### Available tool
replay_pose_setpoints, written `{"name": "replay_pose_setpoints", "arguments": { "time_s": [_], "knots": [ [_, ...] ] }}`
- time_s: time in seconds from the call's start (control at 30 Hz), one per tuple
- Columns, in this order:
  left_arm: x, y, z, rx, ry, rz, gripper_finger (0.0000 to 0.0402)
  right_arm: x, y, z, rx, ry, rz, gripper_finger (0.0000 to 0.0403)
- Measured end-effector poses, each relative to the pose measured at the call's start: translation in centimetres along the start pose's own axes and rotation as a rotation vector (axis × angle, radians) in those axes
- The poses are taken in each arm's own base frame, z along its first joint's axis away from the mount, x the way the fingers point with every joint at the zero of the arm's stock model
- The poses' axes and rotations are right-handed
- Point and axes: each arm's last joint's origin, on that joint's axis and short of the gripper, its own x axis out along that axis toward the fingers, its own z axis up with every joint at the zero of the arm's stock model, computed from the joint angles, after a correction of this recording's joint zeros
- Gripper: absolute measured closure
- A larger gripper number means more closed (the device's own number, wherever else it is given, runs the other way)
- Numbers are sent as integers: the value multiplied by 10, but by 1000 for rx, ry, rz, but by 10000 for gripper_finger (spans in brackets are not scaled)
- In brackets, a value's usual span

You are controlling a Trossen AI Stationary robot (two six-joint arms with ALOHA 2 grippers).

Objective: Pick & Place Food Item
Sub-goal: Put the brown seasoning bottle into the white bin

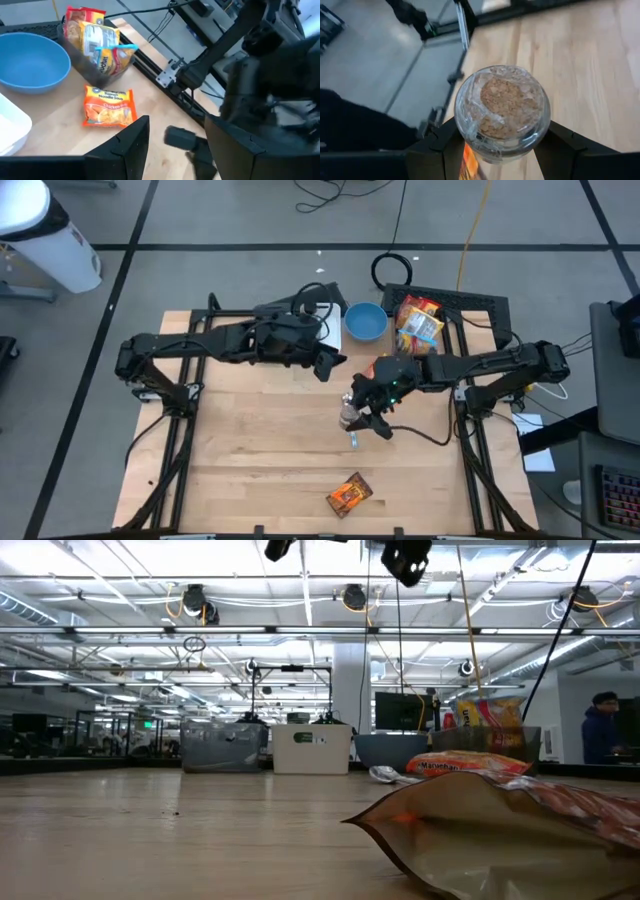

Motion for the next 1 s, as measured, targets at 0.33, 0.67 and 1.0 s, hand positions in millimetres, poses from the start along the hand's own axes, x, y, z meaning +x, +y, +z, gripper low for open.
{"name": "replay_pose_setpoints", "arguments": {
  "time_s": [0.33, 0.67, 1.0],
  "knots": [
    [-23, -9, 17, 98, -113, -97, 202, -43, 6, 15, -39, -171, -92, 218],
    [-26, -53, 4, 363, -259, -299, 202, -43, 1, 25, -52, -260, -92, 218],
    [-6, -50, -11, 358, -136, -298, 201, -44, 4, 32, -86, -326, -47, 218]
  ]
}}
